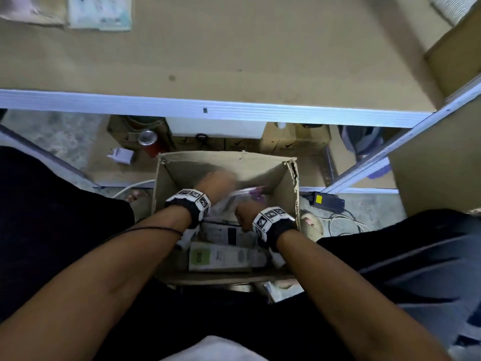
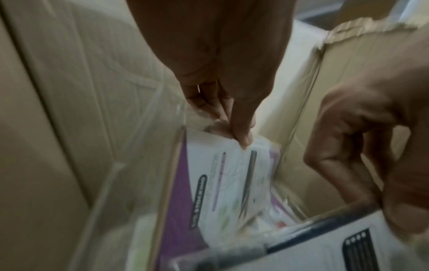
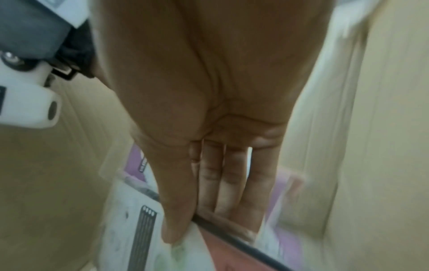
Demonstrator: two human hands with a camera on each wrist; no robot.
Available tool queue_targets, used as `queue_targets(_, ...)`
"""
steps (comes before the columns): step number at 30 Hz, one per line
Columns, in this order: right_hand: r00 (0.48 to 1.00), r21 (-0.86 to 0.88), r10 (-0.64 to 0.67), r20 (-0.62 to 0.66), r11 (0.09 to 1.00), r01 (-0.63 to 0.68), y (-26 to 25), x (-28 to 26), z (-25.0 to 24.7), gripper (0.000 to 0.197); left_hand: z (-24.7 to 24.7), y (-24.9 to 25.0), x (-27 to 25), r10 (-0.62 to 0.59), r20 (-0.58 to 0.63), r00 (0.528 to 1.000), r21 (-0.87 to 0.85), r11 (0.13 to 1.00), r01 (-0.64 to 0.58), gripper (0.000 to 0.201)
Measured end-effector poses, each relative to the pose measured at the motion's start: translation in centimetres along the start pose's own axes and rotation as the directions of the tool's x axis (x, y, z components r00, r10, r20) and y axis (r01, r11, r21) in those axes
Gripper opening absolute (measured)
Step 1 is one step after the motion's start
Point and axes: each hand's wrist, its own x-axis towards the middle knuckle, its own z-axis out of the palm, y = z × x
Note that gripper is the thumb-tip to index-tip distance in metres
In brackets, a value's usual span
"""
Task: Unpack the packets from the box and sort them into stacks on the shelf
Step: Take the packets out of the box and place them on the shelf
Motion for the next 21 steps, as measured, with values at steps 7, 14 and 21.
queue_targets(7, 0.991, -0.076, 0.021, -0.135, 0.997, -0.031, -1.1, -4.8, -5.2, 0.021, -6.2, 3.2, -4.4, 0.154, -0.148, 0.977, 0.231, 0.966, -0.117, 0.019)
queue_targets(14, 0.937, -0.140, 0.007, -0.350, 0.988, -0.059, -2.8, -12.1, -11.8, 0.019, -14.5, 7.8, -9.6, 0.215, -0.198, 0.956, 0.239, 0.957, -0.166, 0.022)
queue_targets(21, 0.827, -0.146, -0.042, -0.560, 0.988, -0.049, -3.5, -19.7, -17.9, 0.014, -23.2, 11.5, -13.9, 0.241, -0.420, 0.875, 0.154, 0.969, -0.193, 0.028)
